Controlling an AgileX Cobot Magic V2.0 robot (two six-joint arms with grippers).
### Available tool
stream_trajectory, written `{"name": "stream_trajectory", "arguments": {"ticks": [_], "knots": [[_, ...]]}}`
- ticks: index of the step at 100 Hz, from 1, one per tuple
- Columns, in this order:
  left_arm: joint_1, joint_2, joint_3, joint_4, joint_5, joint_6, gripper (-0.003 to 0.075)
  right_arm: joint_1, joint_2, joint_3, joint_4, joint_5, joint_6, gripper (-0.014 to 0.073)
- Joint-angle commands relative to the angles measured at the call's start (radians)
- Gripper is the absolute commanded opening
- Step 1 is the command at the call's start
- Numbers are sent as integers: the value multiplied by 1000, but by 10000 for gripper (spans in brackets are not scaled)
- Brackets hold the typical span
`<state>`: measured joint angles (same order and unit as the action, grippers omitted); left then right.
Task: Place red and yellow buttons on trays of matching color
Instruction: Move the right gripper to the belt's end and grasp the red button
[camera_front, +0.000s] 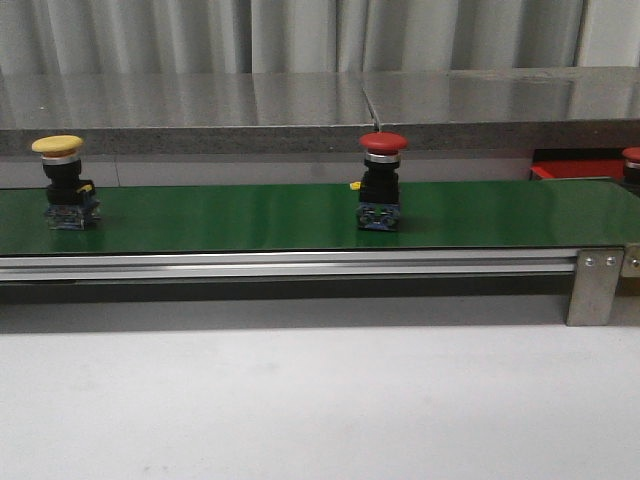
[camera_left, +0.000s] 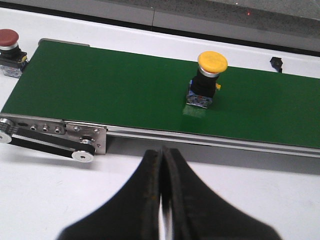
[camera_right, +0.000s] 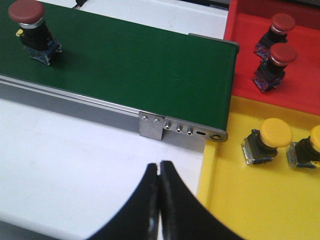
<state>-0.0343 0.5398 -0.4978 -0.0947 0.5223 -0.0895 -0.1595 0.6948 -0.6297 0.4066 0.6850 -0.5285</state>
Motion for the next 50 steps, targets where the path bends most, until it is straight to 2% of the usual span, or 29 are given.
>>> {"name": "stream_trajectory", "arguments": {"ticks": [1, 8, 18, 23, 34, 50], "knots": [[-9, 1, -29, -11, -68, -1, -19, 1, -5, -23, 17, -28, -10, 68], [-9, 1, -29, -11, -68, -1, -19, 1, -5, -23, 18, -16, -10, 233], [-9, 1, -29, -11, -68, -1, -19, 1, -5, -23, 57, -15, -10, 546], [-9, 1, -29, -11, -68, -1, -19, 1, -5, -23, 83, -21, -10, 667], [-9, 1, -29, -11, -68, -1, -19, 1, -5, -23, 123, -32, -10, 630], [-9, 1, -29, -11, -68, -1, -19, 1, 4, -23, 130, -49, -10, 624]]}}
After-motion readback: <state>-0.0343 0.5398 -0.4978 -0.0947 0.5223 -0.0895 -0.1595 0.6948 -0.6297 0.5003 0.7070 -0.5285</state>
